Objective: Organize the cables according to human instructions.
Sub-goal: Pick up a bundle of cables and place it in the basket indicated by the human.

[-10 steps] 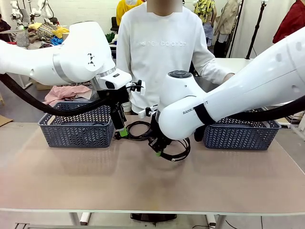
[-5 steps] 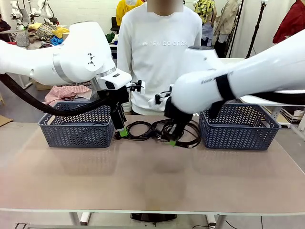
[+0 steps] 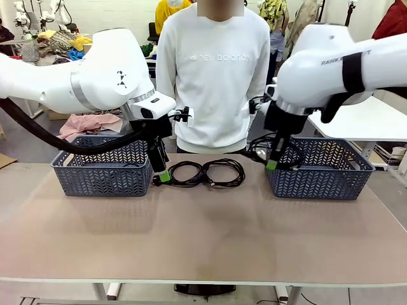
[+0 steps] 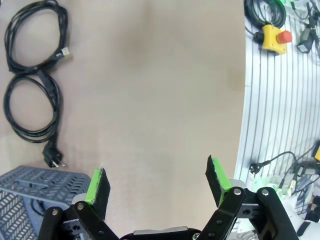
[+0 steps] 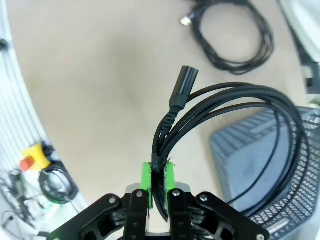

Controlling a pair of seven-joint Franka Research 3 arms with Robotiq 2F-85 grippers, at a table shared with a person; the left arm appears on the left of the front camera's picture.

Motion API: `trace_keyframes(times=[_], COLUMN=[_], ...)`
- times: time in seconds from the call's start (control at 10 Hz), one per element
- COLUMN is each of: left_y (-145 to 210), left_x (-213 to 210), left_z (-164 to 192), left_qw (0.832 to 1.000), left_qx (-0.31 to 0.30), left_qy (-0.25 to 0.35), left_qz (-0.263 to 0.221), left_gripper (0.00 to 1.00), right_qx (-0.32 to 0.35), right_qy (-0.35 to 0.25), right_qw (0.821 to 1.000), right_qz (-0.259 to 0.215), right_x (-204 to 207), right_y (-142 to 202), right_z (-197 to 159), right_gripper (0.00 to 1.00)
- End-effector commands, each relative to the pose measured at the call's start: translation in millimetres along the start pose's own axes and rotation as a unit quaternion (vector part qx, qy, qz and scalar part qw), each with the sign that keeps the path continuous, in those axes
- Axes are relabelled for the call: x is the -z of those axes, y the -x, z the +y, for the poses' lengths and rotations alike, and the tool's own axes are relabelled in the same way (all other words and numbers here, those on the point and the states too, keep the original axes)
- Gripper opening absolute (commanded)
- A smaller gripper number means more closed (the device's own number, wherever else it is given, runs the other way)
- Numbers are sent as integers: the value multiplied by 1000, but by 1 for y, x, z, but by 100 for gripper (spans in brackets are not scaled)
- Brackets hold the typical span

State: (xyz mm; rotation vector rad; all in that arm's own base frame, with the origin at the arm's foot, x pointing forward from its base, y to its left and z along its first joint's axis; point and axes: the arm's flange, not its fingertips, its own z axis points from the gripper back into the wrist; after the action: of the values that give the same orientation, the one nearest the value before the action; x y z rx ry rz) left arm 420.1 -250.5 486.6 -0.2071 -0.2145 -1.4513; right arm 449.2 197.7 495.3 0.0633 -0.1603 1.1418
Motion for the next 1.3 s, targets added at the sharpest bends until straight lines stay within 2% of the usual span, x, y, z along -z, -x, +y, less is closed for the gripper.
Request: trace_keyframes(times=[0.0, 0.2, 0.4, 0.5, 1.0, 1.1, 1.2], left_y=[0, 0, 0, 0, 0, 0, 0], left_x=[0, 0, 0, 0, 0, 0, 0], left_z=[-1, -1, -1, -1, -1, -1, -1], left_qw=[1000, 1000, 1000, 1000, 1000, 1000, 1000], left_qx=[0, 0, 0, 0, 0, 0, 0], left_qy=[-1, -1, -1, -1, -1, -1, -1], left_qz=[-1, -1, -1, -1, -1, -1, -1], left_gripper=[100, 100, 100, 100, 100, 100, 100], right_qx=[-28, -51, -54, -33, -33, -43, -37], right_qy=[-13, -8, 7, 0, 0, -2, 16], right_qw=[1000, 999, 999, 999, 999, 999, 999], right_qz=[0, 1, 3, -1, -1, 2, 3], right_x=[-6, -14, -22, -10, -10, -7, -2], right_y=[12, 28, 35, 35, 35, 32, 41], right_z=[-37, -72, -87, -73, -73, -76, -90], right_gripper=[0, 0, 0, 0, 0, 12, 12])
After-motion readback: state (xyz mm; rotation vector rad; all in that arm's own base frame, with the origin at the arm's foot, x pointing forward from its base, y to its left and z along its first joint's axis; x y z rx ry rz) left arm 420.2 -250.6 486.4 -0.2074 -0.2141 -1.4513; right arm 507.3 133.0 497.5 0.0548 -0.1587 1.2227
